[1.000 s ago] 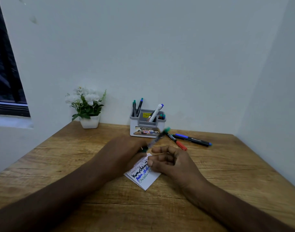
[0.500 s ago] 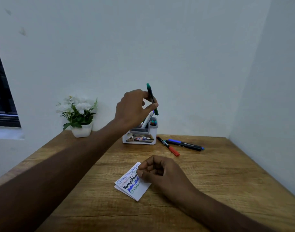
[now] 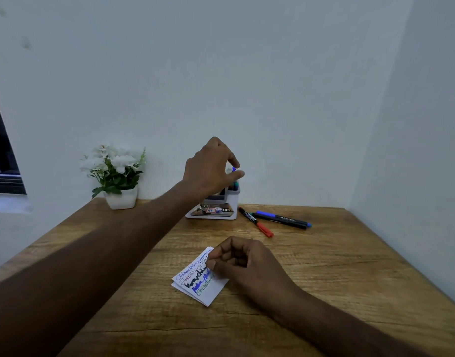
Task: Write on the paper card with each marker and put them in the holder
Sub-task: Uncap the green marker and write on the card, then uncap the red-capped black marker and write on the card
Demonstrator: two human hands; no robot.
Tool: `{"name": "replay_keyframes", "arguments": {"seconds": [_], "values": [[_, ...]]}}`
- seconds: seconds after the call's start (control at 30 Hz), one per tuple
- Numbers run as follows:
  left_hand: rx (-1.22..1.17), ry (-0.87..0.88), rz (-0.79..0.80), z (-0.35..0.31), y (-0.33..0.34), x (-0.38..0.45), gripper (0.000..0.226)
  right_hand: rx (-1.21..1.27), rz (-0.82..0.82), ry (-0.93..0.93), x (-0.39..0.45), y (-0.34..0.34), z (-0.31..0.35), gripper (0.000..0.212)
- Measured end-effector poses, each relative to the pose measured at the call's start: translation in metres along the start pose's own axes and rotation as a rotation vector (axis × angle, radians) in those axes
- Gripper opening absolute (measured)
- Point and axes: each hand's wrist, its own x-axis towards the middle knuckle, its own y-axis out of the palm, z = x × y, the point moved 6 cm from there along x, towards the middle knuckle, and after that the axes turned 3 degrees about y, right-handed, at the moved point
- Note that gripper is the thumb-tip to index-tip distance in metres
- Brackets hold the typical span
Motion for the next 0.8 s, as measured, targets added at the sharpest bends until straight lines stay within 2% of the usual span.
{"name": "replay_keyframes", "arguments": {"seconds": [0.1,0.2,0.27,0.37,0.43,0.5,0.57,0.63,0.7,0.73,0.8], "values": [[-0.023,0.025,-0.02,-0.005,-0.021,-0.015,0.036,0.004,0.003,0.005,0.0,0.0,-0.001,0.006],[-0.163,0.146,-0.035,-0.017,-0.045,-0.055,0.017,0.011,0.0,0.009,0.0,0.001,-0.002,0.006],[-0.257,0.196,0.07,-0.021,-0.047,-0.098,0.017,0.021,0.001,0.003,0.001,0.001,-0.001,0.007],[-0.335,0.118,0.251,-0.014,-0.033,-0.161,0.03,0.017,0.019,-0.014,0.0,0.002,0.002,0.013],[-0.401,0.059,0.337,-0.007,-0.021,-0.184,0.033,-0.018,-0.042,-0.05,0.003,-0.005,0.007,0.014],[-0.463,0.023,0.385,-0.001,-0.015,-0.191,0.036,-0.193,-0.206,-0.17,0.008,-0.027,0.014,0.018],[-0.488,0.029,0.385,0.003,-0.013,-0.19,0.038,-0.489,-0.355,-0.309,0.014,-0.051,0.025,0.022],[-0.454,0.055,0.367,0.004,-0.012,-0.192,0.039,-0.854,-0.303,-0.348,0.027,-0.062,0.023,0.029],[-0.41,0.086,0.344,0.002,-0.012,-0.192,0.037,-1.126,-0.187,-0.234,0.038,-0.066,0.007,0.041],[-0.397,0.099,0.339,0.001,-0.012,-0.192,0.036,-1.17,-0.173,-0.192,0.039,-0.069,0.001,0.04],[-0.361,0.133,0.34,-0.002,-0.012,-0.192,0.035,-1.109,-0.242,-0.187,0.035,-0.076,0.004,0.032]]}}
